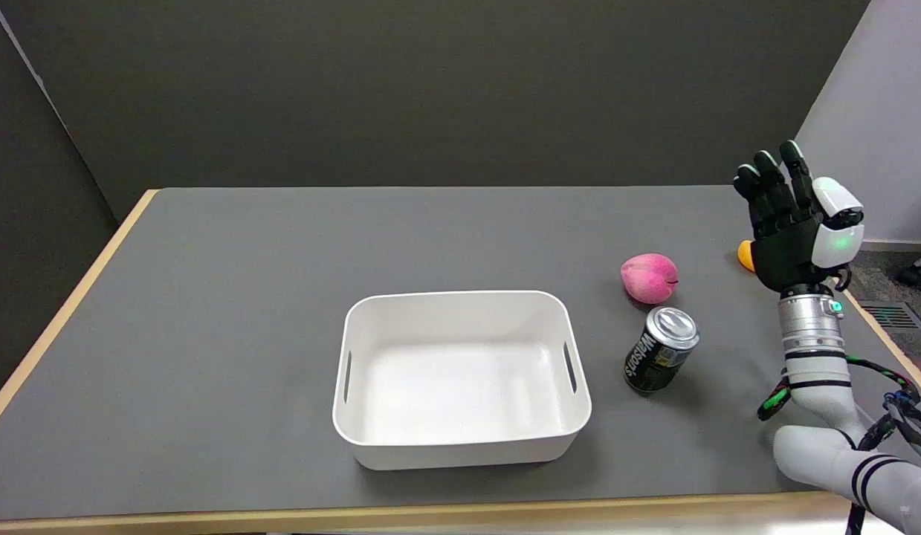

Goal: Pick up the black can.

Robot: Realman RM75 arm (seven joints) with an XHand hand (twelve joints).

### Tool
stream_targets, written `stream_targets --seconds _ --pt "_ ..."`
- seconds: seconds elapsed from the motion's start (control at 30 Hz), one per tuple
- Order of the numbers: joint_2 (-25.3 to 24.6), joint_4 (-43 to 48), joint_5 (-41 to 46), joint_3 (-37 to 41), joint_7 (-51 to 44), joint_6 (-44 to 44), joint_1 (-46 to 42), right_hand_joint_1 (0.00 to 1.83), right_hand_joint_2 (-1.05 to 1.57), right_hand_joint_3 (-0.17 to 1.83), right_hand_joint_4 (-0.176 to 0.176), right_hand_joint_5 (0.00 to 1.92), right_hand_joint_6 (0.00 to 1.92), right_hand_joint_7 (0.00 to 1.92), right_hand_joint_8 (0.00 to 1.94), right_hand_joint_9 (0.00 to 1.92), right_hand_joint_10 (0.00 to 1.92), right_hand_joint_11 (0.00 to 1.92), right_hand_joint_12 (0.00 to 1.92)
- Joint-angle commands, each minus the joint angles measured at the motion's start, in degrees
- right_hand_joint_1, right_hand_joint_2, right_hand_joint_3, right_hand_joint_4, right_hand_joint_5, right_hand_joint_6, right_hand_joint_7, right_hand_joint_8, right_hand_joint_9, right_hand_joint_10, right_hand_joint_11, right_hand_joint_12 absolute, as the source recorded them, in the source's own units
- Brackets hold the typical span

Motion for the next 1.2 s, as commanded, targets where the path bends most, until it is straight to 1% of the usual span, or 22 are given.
stream_targets --seconds 0.03,0.13,0.33,0.43,0.6,0.73,0.87,1.0,1.2 --pt "0.5 -9.2 -1.2 0.9 3.3 3.9 -0.4 0.32 0.75 0.99 0.018 0.17 0.39 0.34 0.41 0.34 0.81 0.07 1.16" --pt "0.7 -9.6 -1.9 1.0 3.8 4.9 -1.1 0.31 0.75 1.0 0.017 0.17 0.39 0.35 0.41 0.34 0.81 0.08 1.17" --pt "2.2 -13.1 -9.6 1.0 3.8 7.5 -2.0 0.32 0.73 0.99 0.011 0.17 0.39 0.35 0.43 0.34 0.83 0.08 1.17" --pt "2.6 -14.3 -12.8 1.0 3.8 11.4 -2.5 0.33 0.71 0.98 0.006 0.17 0.4 0.35 0.44 0.34 0.84 0.09 1.18" --pt "2.3 -14.7 -15.8 0.5 3.8 18.3 -3.9 0.33 0.69 0.96 -0.018 0.17 0.4 0.35 0.46 0.35 0.88 0.1 1.22" --pt "1.1 -16.9 -16.9 0.6 3.7 23.2 -5.5 0.33 0.69 0.95 -0.039 0.16 0.39 0.33 0.46 0.33 0.89 0.11 1.25" --pt "-1.1 -18.3 -16.4 1.3 3.4 26.6 -7.8 0.32 0.69 0.95 -0.051 0.15 0.38 0.31 0.46 0.32 0.88 0.1 1.25" --pt "-3.3 -17.1 -18.3 0.5 2.6 26.8 -10.3 0.31 0.7 0.95 -0.067 0.15 0.38 0.31 0.46 0.32 0.87 0.1 1.25" --pt "-6.5 -17.5 -23.6 0.5 -1.8 25.9 -12.1 0.32 0.7 0.95 -0.091 0.17 0.4 0.31 0.46 0.31 0.86 0.1 1.25"
